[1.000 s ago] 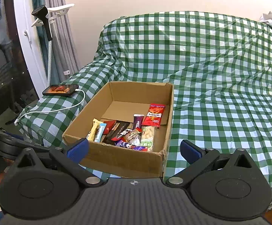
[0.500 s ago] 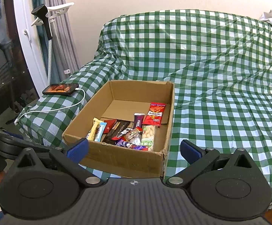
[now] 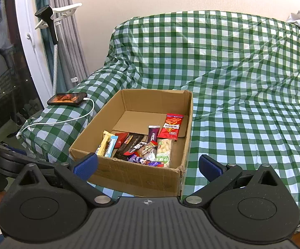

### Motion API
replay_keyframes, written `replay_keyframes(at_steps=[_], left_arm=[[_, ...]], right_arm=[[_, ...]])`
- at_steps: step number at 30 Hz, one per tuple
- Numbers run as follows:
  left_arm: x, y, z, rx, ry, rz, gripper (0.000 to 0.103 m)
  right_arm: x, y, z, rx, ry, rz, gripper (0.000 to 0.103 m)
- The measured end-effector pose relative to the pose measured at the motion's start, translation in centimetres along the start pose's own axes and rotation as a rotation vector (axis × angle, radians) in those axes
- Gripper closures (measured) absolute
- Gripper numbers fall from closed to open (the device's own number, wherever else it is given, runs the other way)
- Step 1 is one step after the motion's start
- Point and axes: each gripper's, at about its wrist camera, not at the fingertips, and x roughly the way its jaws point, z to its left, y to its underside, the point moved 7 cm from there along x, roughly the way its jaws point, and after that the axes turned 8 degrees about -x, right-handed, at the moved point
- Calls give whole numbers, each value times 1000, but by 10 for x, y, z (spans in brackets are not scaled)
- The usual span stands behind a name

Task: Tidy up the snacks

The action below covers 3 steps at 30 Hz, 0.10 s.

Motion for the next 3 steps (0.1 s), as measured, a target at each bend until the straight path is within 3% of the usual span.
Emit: replay_keyframes(at_steps=[3], left_arm=[[1, 0, 0, 7, -11, -6, 0]], right_arm=[[0, 0, 1, 0, -1, 0, 1]])
